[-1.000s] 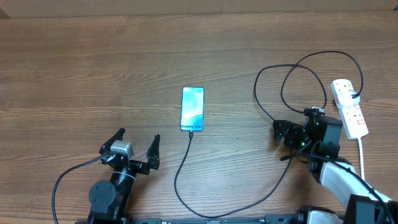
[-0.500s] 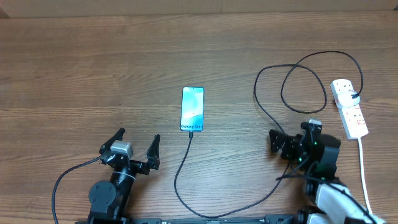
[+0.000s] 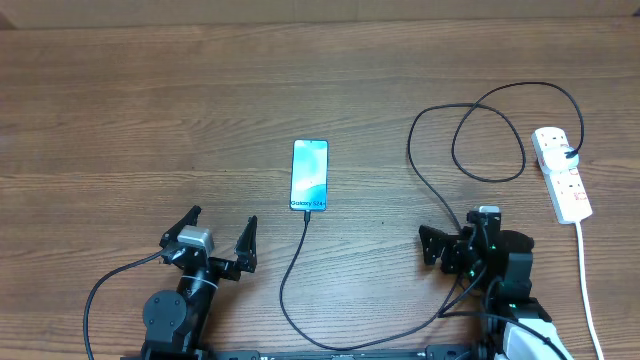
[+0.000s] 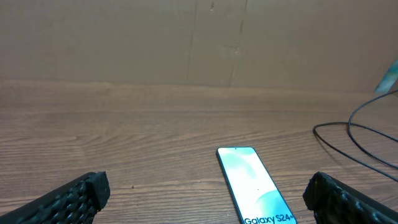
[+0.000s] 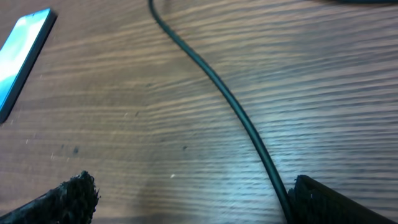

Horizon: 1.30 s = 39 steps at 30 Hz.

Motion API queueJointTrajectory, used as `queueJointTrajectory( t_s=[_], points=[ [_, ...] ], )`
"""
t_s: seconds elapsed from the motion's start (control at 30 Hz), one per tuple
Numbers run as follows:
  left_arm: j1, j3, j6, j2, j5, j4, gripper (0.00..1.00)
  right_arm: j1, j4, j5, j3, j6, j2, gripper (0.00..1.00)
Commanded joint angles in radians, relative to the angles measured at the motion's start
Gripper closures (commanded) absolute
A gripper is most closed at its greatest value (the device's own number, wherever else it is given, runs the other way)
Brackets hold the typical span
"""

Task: Plug charger to phone and switch on socket

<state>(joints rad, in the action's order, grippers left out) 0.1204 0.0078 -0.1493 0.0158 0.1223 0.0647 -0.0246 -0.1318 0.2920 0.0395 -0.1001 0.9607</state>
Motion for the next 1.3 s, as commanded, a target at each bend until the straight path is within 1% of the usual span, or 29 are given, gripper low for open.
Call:
queueJointTrajectory(
  t_s=[0.0,0.13,0.23,0.43,0.83,1.27],
  points=[
    [0.005,-0.003,0.022,-0.011,-0.003,0.003,0.00,0.061,0.047,-0.035,-0.032,0.001,-0.038,0.00],
    [0.005,-0.003,0.022,-0.011,-0.003,0.003,0.00,0.131,0.146,-0.056,-0.032,0.002,-0.125,0.00],
    [0.005,-0.003,0.022,-0.011,-0.003,0.003,0.00,0.154,0.199,-0.087,-0.032,0.001,-0.216,0.00],
    [0.005,-0.003,0.022,-0.011,-0.003,0.003,0.00,0.154,0.203,-0.109,-0.032,0.002,-0.313,0.00],
    [0.005,-0.003,0.022,-0.011,-0.003,0.003,0.00,0.154,0.204,-0.113,-0.032,0.002,-0.390,0.00],
    [0.005,-0.003,0.022,-0.011,-0.003,0.003,0.00,0.154,0.205,-0.108,-0.032,0.000,-0.561,0.00]
  ],
)
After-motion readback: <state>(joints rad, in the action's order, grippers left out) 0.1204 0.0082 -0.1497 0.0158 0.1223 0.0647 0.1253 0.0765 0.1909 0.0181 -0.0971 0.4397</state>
